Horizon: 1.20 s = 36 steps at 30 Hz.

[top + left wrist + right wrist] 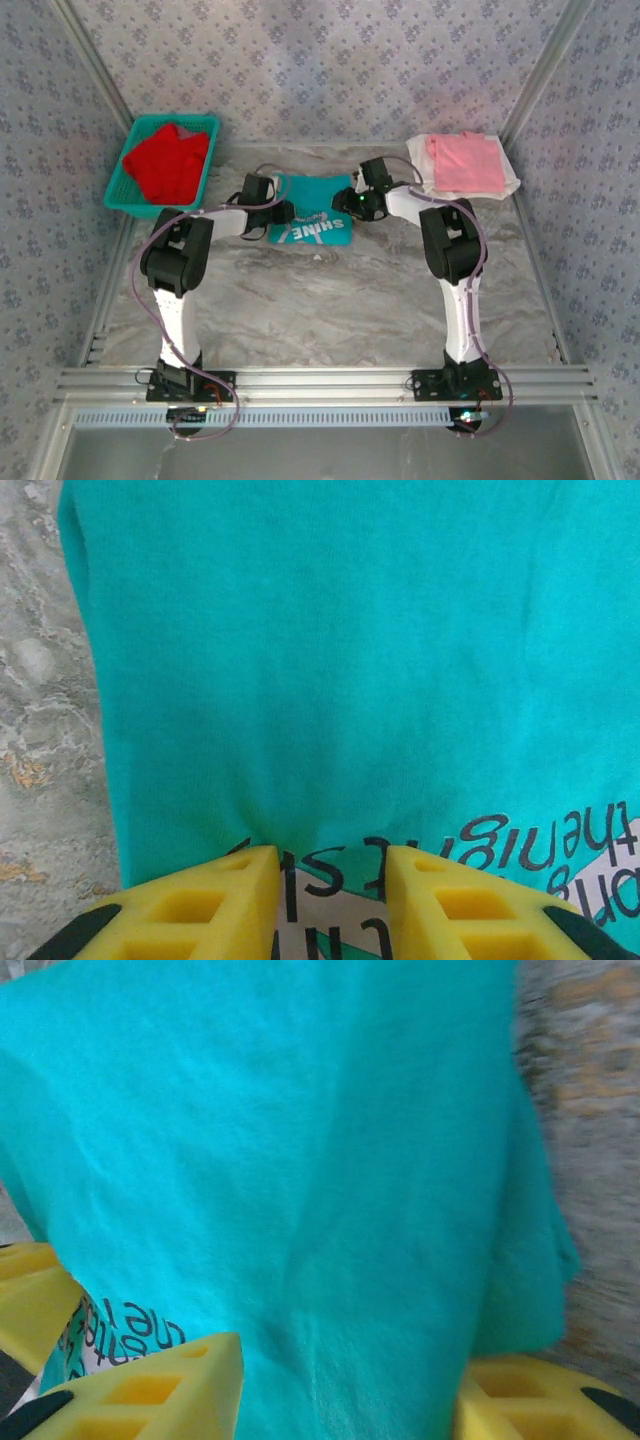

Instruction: Fold and stack the t-shirts

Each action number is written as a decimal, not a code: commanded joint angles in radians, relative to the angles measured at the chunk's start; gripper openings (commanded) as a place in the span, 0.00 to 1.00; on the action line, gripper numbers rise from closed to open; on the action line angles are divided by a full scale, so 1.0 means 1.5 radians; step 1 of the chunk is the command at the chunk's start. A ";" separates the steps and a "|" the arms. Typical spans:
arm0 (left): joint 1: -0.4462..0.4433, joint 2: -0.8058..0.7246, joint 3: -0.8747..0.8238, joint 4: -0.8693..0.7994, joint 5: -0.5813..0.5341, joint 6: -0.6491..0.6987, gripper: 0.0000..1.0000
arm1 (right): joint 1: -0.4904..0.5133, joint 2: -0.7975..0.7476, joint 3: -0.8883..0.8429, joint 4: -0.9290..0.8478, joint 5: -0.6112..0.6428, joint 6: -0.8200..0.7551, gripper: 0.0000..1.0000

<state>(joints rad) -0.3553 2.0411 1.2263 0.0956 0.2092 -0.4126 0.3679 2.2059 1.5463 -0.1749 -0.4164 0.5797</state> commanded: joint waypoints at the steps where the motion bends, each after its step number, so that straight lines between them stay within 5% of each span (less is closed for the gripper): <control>1: 0.004 -0.011 -0.027 -0.042 -0.002 -0.012 0.34 | 0.013 0.038 0.020 0.020 -0.048 0.010 0.46; 9: 0.005 -0.032 -0.025 -0.034 -0.003 -0.012 0.35 | 0.011 0.060 0.034 0.058 -0.068 0.050 0.24; 15: 0.014 -0.111 -0.050 -0.023 -0.019 -0.031 0.46 | -0.017 0.049 0.061 0.026 -0.075 0.039 0.00; 20: 0.013 -0.275 -0.138 0.004 -0.058 -0.047 0.51 | -0.069 0.030 0.104 -0.060 -0.085 -0.060 0.00; 25: 0.013 -0.412 -0.227 -0.006 -0.105 -0.035 0.53 | -0.125 0.045 0.250 -0.275 -0.055 -0.214 0.00; 36: 0.026 -0.476 -0.310 -0.028 -0.151 -0.007 0.53 | -0.246 0.118 0.595 -0.551 0.079 -0.419 0.00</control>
<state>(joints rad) -0.3260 1.3334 0.7601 0.0540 0.0086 -0.4461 0.0277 2.3367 2.3383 -0.8238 -0.3622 0.0826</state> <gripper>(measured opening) 0.533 0.102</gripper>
